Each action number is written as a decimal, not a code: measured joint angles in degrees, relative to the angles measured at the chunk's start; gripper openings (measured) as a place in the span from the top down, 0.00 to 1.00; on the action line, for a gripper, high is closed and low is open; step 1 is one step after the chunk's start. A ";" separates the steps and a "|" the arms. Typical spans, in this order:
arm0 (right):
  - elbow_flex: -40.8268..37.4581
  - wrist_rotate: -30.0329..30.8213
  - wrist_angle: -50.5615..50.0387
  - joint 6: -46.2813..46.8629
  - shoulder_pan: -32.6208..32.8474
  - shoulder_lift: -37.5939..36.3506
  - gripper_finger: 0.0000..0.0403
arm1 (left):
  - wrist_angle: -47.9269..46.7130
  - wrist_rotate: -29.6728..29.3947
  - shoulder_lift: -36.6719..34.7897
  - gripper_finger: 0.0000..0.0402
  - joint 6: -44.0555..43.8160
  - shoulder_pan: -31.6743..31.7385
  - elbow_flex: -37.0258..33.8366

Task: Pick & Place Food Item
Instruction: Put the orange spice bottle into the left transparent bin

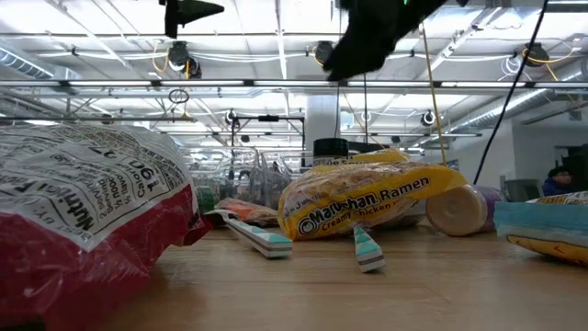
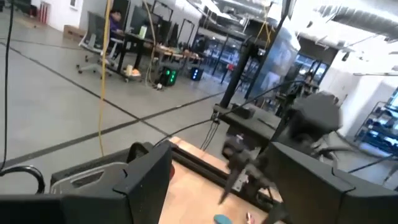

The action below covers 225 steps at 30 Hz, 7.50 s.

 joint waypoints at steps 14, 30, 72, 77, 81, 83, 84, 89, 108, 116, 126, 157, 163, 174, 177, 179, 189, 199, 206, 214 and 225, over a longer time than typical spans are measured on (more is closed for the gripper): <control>-0.09 -7.58 -5.23 -1.08 1.22 3.29 0.26 | -7.14 3.10 0.02 0.32 -1.23 0.00 0.02; -0.06 -7.32 -0.63 3.23 6.05 8.44 0.26 | -8.74 1.38 0.62 0.32 0.33 0.00 0.04; -18.79 0.39 27.85 20.20 4.73 8.74 0.30 | -13.20 0.81 0.66 0.32 -1.11 -1.95 0.02; -18.79 0.17 27.98 19.76 4.62 8.74 0.42 | -13.18 0.56 0.67 0.32 -1.11 -1.95 0.02; -18.79 0.14 27.93 19.74 4.62 8.74 0.53 | -13.18 -0.22 0.68 0.32 -1.11 -1.95 0.02; -18.79 0.09 27.96 19.74 4.62 8.74 0.54 | -13.18 -0.22 0.68 0.32 -1.11 -1.95 0.02; -18.79 0.11 27.95 19.77 4.62 8.74 0.54 | -13.18 -0.21 0.68 0.32 -1.11 -1.95 0.02; -18.79 0.14 28.08 21.06 4.62 8.74 0.53 | -13.18 -0.22 0.68 0.32 -1.11 -1.95 0.01; -18.79 0.11 28.06 20.98 4.60 8.74 0.46 | -13.20 -0.26 0.67 0.32 0.38 -1.95 0.00; -18.79 0.11 28.04 19.27 4.60 8.74 0.46 | -13.22 -0.26 0.67 0.32 1.04 -1.95 0.00; -18.79 -0.17 28.06 15.21 4.69 8.74 0.44 | -13.22 -0.26 0.68 0.32 2.03 -1.95 0.00; -18.77 -4.56 32.70 15.54 3.56 8.82 0.53 | -13.22 -1.81 0.68 0.32 1.85 -1.95 0.00; -17.75 -4.57 33.77 15.63 3.07 8.34 0.53 | -13.20 -1.81 0.68 0.32 0.87 -1.95 0.00; -5.64 -7.54 31.24 7.74 1.18 6.24 0.53 | -9.39 4.00 10.07 0.32 -3.34 -4.77 -0.04; -2.53 -7.72 27.61 7.27 0.43 6.18 0.53 | -4.19 6.46 13.95 0.32 -3.91 -6.30 -0.04; -1.96 -9.45 26.42 7.38 -0.18 6.22 0.53 | -1.58 7.47 15.74 0.32 -4.05 -6.95 -0.04; -1.63 -13.50 27.18 10.96 -0.99 5.80 0.53 | 0.46 7.90 18.58 0.32 0.34 -9.46 -0.02; -1.61 -15.02 29.47 13.19 -1.32 5.24 0.53 | -3.51 6.15 18.56 0.32 5.01 -11.60 -0.02; -1.64 -16.46 33.27 15.00 -1.43 4.87 0.53 | -3.63 5.82 18.54 0.32 6.53 -11.63 -0.02; -1.64 -16.39 34.97 15.68 -1.47 4.91 0.53 | -3.80 5.18 18.60 0.32 6.72 -11.63 0.00; -1.70 -16.37 37.76 16.92 -1.47 4.91 0.53 | -2.15 4.98 18.60 0.33 8.25 -11.63 0.02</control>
